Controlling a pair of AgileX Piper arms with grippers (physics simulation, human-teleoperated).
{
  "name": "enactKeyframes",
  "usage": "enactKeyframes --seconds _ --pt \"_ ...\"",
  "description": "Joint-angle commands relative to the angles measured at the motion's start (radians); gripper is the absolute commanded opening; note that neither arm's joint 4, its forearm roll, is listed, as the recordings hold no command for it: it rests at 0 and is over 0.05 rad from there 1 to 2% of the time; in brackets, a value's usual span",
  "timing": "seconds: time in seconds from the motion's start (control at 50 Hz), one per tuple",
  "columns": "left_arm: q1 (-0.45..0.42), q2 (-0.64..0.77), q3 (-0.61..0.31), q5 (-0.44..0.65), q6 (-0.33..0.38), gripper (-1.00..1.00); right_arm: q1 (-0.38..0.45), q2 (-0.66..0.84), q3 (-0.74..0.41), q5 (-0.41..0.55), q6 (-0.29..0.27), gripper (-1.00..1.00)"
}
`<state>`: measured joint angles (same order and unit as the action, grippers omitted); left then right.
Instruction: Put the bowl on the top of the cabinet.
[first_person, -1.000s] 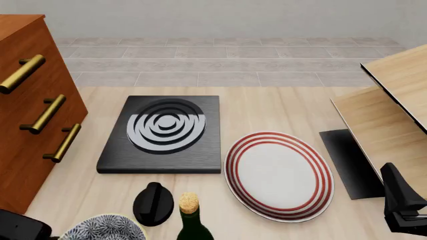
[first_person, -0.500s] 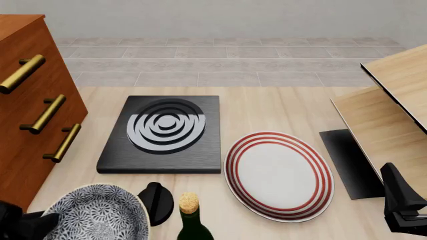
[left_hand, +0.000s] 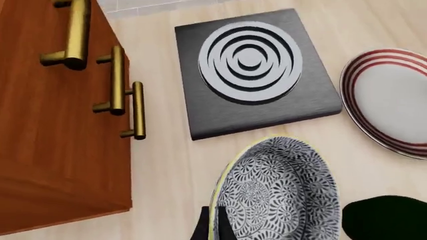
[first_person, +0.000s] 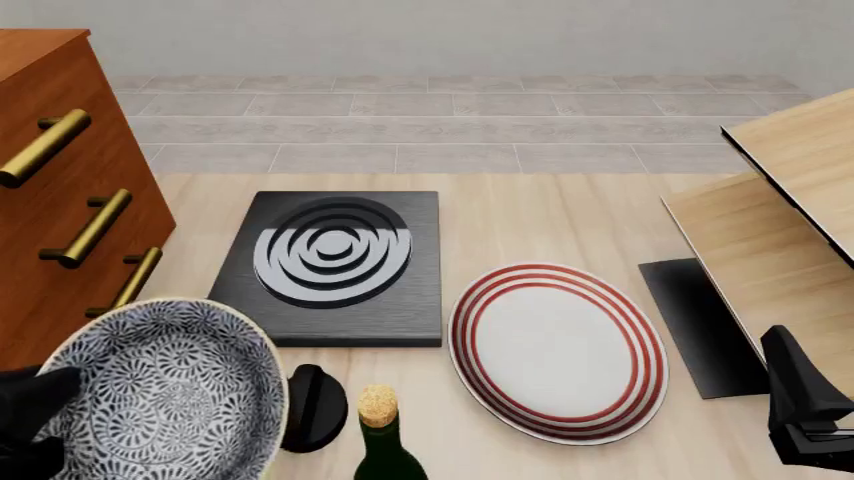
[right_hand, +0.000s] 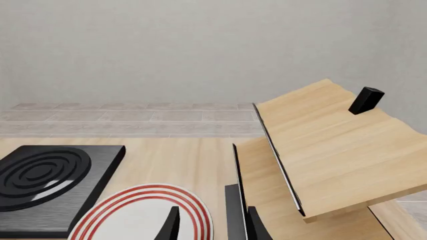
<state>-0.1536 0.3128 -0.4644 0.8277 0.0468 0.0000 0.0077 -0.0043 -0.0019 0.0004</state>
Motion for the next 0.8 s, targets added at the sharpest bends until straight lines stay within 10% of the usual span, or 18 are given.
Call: enactKeyframes --seconds 0.02,0.8 --pt "0.023 0.026 -0.084 -0.014 -0.014 -1.0 0.0 0.0 0.0 0.0 0.0 1.0" --pt "0.205 0.136 -0.365 -0.127 -0.086 -1.0 0.0 0.0 0.0 0.0 0.0 1.0"
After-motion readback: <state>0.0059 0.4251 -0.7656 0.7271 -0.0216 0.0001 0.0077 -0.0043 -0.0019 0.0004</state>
